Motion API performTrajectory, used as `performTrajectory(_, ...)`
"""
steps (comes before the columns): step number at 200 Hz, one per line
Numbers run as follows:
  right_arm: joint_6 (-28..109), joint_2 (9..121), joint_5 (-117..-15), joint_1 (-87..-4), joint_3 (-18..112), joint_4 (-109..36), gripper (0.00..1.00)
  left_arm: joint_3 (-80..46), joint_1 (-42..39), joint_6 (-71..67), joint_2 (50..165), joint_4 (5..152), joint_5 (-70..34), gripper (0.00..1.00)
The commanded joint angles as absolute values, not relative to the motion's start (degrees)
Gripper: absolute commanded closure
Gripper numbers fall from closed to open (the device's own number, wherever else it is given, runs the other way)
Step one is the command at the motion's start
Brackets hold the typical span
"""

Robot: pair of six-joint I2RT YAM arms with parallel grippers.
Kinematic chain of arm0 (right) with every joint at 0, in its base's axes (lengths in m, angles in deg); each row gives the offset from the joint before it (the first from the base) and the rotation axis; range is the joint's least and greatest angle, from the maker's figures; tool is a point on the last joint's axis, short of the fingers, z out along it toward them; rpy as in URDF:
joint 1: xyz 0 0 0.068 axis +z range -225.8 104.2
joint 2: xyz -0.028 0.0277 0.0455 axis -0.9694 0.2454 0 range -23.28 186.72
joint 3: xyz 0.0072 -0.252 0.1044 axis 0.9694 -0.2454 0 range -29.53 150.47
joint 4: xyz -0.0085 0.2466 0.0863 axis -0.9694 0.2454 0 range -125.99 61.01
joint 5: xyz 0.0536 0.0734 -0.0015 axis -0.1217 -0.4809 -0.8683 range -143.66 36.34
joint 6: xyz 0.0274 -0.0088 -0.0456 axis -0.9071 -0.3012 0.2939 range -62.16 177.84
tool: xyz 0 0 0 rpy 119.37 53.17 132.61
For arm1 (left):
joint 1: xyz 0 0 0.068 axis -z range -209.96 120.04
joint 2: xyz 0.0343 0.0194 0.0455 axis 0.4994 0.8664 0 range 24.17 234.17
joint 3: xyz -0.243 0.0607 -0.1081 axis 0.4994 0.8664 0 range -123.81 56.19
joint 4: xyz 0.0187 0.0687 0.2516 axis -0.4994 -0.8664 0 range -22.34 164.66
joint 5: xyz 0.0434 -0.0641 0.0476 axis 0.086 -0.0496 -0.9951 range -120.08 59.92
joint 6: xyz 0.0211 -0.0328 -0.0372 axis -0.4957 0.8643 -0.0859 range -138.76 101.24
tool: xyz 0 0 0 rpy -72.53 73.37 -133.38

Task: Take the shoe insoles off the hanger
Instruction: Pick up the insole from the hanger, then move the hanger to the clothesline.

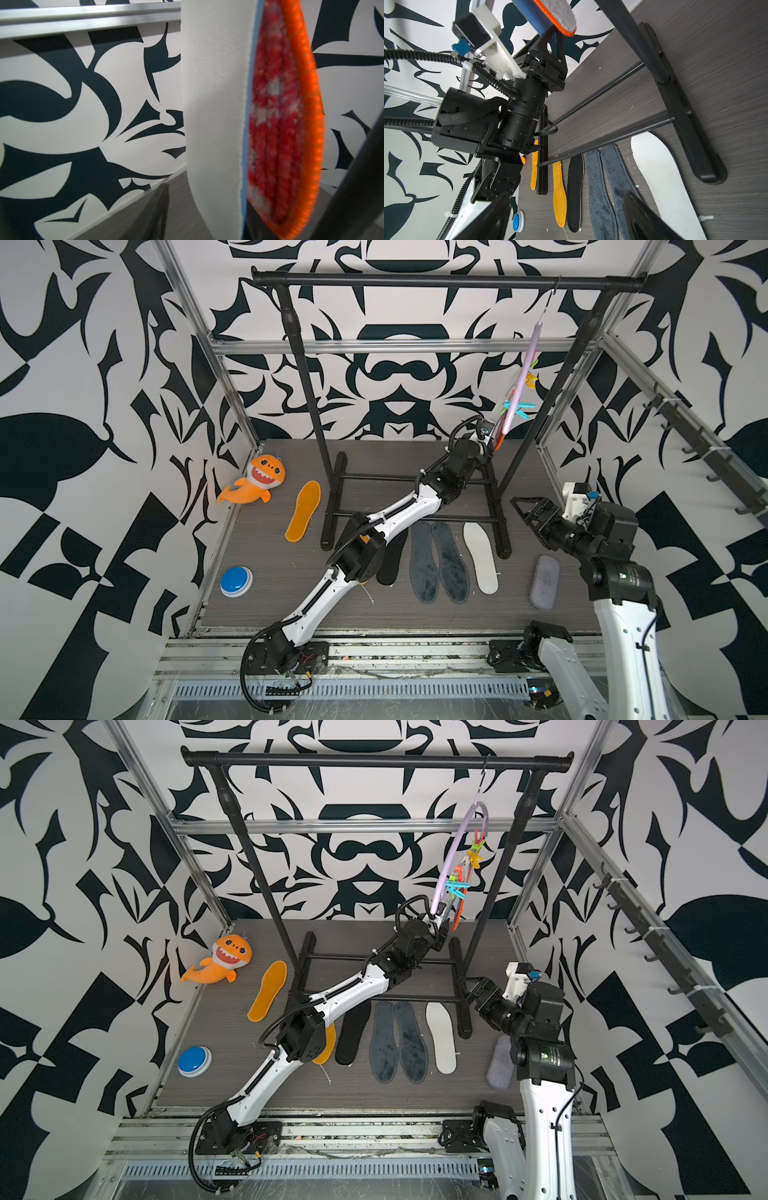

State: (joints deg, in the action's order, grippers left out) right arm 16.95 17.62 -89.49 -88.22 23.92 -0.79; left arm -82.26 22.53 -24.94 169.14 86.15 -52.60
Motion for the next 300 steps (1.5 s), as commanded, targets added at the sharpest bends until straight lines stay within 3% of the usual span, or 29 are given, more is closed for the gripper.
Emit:
performTrajectory(1, 16.3, 16.7, -90.4, -88.4, 23.9, -3.3, 0.13, -83.6, 22.4, -25.8, 169.8, 88.7, -52.1, 0.62)
performTrajectory(31, 16.0, 16.5, -90.1, -88.4, 24.2, -3.3, 0.13, -81.8, 22.4, -26.0, 167.6, 90.4, -52.0, 0.79)
performTrajectory(107, 13.1, 18.0, -88.4, -88.4, 28.8, -3.9, 0.17, -71.8, 22.4, -25.2, 158.4, 96.3, -52.5, 1.00)
performTrajectory(300, -0.7, 33.3, -82.2, -88.7, 50.0, -18.4, 0.19, -51.6, 19.1, -21.4, 142.7, 101.3, -53.4, 1.00)
